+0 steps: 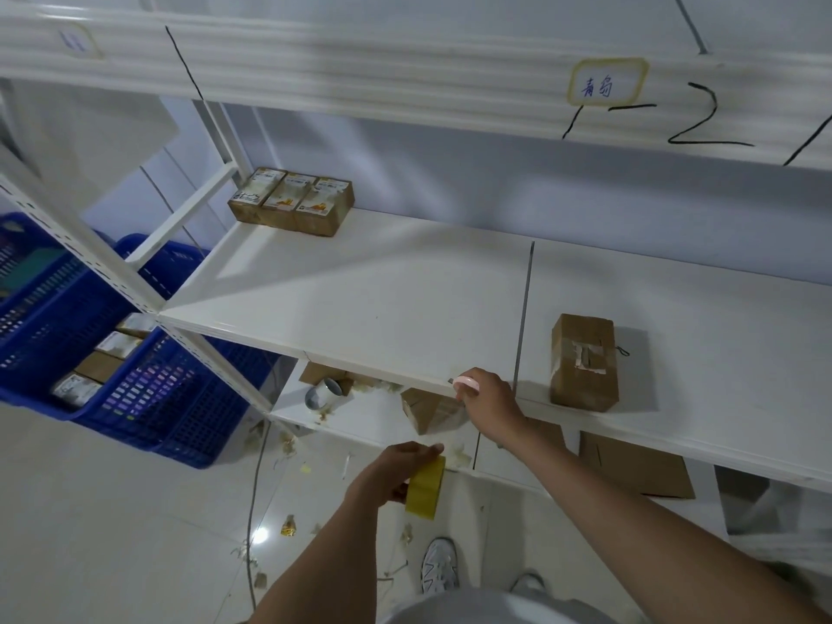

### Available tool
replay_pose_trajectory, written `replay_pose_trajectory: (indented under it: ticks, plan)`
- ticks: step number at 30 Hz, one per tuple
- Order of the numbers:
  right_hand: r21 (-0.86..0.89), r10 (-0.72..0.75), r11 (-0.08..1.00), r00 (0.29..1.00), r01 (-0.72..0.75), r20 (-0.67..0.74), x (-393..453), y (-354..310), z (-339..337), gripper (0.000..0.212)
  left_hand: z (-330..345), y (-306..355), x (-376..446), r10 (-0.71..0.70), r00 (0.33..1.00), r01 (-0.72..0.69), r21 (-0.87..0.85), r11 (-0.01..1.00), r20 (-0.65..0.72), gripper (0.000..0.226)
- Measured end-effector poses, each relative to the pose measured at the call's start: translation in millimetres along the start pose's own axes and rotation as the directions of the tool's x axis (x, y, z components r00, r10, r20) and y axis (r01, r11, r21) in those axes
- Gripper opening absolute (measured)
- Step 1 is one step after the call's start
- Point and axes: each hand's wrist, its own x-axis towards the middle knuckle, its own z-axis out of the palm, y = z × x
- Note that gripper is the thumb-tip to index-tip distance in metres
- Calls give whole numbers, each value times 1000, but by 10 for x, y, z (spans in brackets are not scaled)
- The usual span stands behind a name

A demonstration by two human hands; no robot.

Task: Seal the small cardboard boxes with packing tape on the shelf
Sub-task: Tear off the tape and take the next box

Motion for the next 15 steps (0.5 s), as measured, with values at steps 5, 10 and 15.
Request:
replay_pose_trajectory:
  ticks: [5,10,15]
  plan:
    - [-72,-69,994,992,77,108,-128,38,71,17,28,-23,-7,103,994,-105,-135,985,-23,37]
    - [-120,-110,984,983,128,148,-278,37,136,17,6,-91,-52,131,991,-133,-236,963,-24,38]
    - [-148,-149,972,968,180,199,-334,70,216,15,5,-111,-80,134,988,-151,-296,943,-76,30]
